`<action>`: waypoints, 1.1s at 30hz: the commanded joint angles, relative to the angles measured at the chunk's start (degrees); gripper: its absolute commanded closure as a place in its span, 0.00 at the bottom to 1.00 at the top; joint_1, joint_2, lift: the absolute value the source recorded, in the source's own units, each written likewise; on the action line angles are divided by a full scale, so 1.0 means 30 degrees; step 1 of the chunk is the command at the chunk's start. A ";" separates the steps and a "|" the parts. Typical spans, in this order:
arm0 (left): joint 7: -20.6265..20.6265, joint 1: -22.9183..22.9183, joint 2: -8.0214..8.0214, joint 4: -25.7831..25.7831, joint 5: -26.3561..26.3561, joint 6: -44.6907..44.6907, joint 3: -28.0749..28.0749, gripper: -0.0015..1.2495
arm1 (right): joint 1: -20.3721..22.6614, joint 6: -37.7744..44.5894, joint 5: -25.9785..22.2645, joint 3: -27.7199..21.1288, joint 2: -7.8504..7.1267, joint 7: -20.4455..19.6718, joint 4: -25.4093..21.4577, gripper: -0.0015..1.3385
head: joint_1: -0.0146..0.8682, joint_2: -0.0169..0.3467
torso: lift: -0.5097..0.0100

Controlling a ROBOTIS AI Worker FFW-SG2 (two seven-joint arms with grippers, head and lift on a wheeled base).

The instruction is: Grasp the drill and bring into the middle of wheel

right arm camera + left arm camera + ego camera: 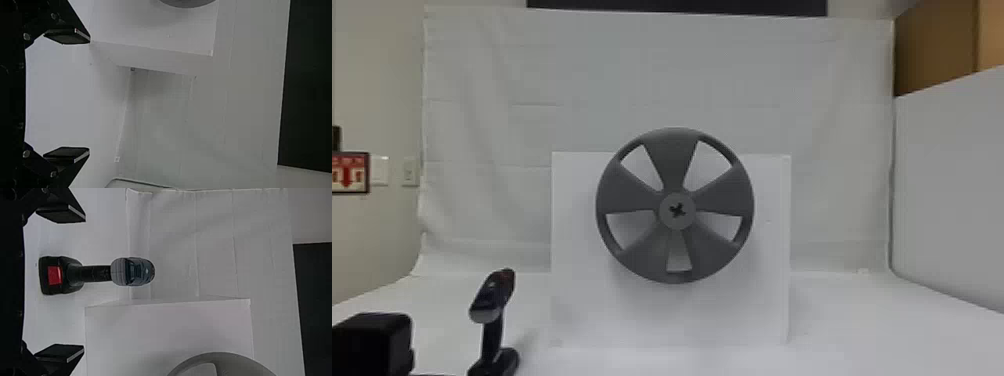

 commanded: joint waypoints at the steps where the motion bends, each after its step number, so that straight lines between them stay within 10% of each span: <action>1: 0.0138 -0.0057 -0.0095 0.0186 0.0006 0.0015 -0.0024 0.10 | 0.0192 0.0203 -0.0326 -0.0018 -0.0496 0.0000 -0.0001 0.21 | 0.02 0.05 | 0.20; 33: 0.0284 -0.0057 -0.0095 0.0186 0.0445 0.1129 0.0035 0.10 | 0.0163 0.0437 -0.0209 0.0129 -0.0613 0.0000 -0.0001 0.21 | 0.02 0.05 | 0.20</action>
